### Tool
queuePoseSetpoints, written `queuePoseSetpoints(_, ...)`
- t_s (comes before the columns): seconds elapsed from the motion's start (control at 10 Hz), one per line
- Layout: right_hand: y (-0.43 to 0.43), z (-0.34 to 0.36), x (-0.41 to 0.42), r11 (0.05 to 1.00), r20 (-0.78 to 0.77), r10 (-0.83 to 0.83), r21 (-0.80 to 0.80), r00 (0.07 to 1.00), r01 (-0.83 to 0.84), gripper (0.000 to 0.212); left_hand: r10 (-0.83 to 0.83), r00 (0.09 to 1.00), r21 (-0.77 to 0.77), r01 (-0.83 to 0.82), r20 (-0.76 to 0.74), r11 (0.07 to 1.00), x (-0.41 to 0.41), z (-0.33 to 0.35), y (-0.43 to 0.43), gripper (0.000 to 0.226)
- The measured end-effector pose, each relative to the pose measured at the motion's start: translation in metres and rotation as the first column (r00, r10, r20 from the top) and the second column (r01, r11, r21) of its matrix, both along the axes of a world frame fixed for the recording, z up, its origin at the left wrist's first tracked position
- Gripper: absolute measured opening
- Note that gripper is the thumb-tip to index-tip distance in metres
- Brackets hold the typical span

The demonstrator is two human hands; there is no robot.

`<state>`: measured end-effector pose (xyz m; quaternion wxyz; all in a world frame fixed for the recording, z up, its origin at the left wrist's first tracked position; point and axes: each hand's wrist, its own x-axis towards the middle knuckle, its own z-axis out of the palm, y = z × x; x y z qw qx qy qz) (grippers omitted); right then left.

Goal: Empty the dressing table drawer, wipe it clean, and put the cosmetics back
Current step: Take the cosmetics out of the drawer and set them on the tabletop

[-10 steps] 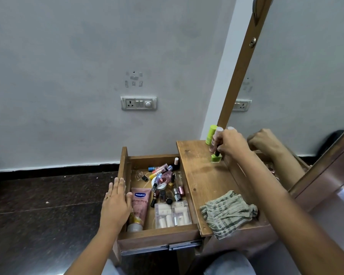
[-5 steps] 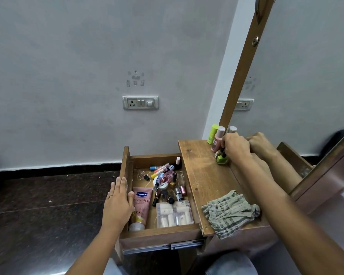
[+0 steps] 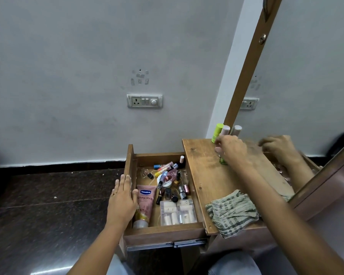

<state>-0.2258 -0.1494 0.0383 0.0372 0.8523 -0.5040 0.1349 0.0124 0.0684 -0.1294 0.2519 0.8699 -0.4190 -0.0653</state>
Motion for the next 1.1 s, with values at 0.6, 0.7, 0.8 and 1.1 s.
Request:
queuePoseSetpoints(0.6,0.078,-0.136,0.102,0.812,-0.05,0.354,0.513,0.934,-0.28,0.036,-0.011,1.0,-0.019,0.011,-0.015,1.0,-0.002,0.003,0.002,0.058)
queuePoseSetpoints(0.7,0.079,-0.142,0.103,0.822,-0.058,0.339,0.504,0.939,-0.266,0.032,-0.012,1.0,-0.023,0.011,-0.019,1.0,-0.001,0.003,0.002,0.058)
queuePoseSetpoints(0.8,0.078,-0.144,0.103,0.82,-0.012,0.311,0.509,0.95,-0.262,0.029,-0.012,1.0,-0.013,0.012,-0.02,1.0,-0.001,0.002,0.002,0.058)
queuePoseSetpoints(1.1,0.066,-0.086,0.08,0.819,0.353,0.198,0.452,0.914,-0.352,0.025,-0.013,1.0,-0.013,0.013,-0.026,1.0,0.0,0.002,0.002,0.059)
